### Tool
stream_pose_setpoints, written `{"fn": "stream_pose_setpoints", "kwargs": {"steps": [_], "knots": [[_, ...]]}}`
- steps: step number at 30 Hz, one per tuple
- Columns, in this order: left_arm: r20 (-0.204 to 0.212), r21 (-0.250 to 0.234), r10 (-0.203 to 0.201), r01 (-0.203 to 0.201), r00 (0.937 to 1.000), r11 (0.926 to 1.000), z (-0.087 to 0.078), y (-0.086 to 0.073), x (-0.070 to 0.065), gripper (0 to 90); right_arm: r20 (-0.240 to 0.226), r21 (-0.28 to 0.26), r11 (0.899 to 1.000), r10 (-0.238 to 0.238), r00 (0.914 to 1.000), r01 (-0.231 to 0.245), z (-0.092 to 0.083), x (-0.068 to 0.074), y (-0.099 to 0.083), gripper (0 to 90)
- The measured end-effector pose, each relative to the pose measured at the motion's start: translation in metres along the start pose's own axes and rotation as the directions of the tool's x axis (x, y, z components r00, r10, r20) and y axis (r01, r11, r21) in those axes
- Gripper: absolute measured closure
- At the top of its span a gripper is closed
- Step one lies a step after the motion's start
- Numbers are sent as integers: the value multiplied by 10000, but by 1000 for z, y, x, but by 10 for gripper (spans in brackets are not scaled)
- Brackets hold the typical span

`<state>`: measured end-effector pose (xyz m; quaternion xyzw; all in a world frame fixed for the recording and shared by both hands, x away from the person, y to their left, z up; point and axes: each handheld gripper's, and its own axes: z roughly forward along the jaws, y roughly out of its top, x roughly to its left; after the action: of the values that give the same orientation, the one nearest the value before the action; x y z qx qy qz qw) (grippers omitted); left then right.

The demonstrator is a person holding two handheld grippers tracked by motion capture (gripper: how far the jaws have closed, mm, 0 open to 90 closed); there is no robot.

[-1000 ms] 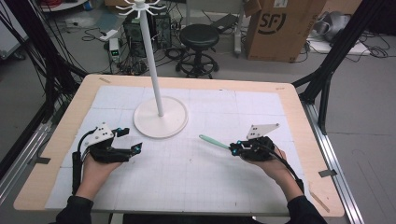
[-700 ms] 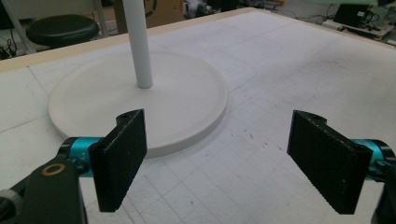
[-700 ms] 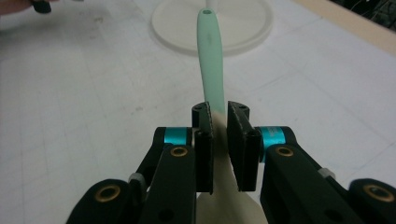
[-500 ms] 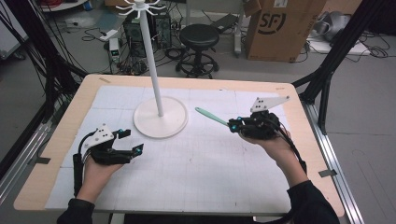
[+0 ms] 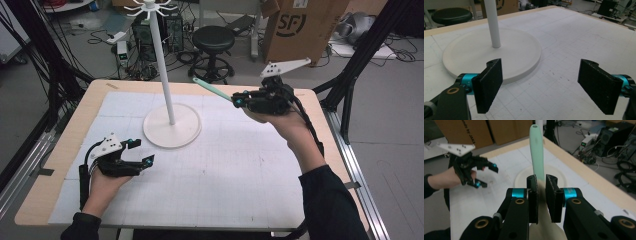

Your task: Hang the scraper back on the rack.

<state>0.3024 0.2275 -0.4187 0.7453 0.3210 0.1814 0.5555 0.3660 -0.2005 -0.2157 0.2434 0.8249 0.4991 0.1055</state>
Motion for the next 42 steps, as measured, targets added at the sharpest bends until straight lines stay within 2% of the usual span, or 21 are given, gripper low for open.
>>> {"fn": "stream_pose_setpoints", "kwargs": {"steps": [10, 17, 25, 30, 34, 42], "knots": [[199, 154, 43, -46, 9998, 9999, 4, -1, 0, 211, -119, -659, 9978, -91, 9999, 83, -1, 1, 59, 814], [293, 232, 92, -99, 9995, 9997, 5, -2, 1, 214, -127, -1201, 9928, -47, 9999, 31, -6, 2, 87, 814], [376, 342, 148, -161, 9992, 9993, 7, -3, 0, 217, -127, -1509, 9885, -130, 9998, 109, -5, 5, 102, 814], [413, 432, 155, -173, 9990, 9989, 8, -3, 1, 217, -48, -1611, 9869, -127, 9999, 118, -4, 5, 104, 814], [488, 455, 137, -159, 9987, 9988, 9, -4, 0, 218, -111, -1913, 9814, -171, 9998, 146, -4, 6, 106, 814], [548, 542, 175, -204, 9983, 9983, 11, -4, -1, 218, -29, -1928, 9811, -179, 9998, 170, 1, 5, 108, 813]]}}
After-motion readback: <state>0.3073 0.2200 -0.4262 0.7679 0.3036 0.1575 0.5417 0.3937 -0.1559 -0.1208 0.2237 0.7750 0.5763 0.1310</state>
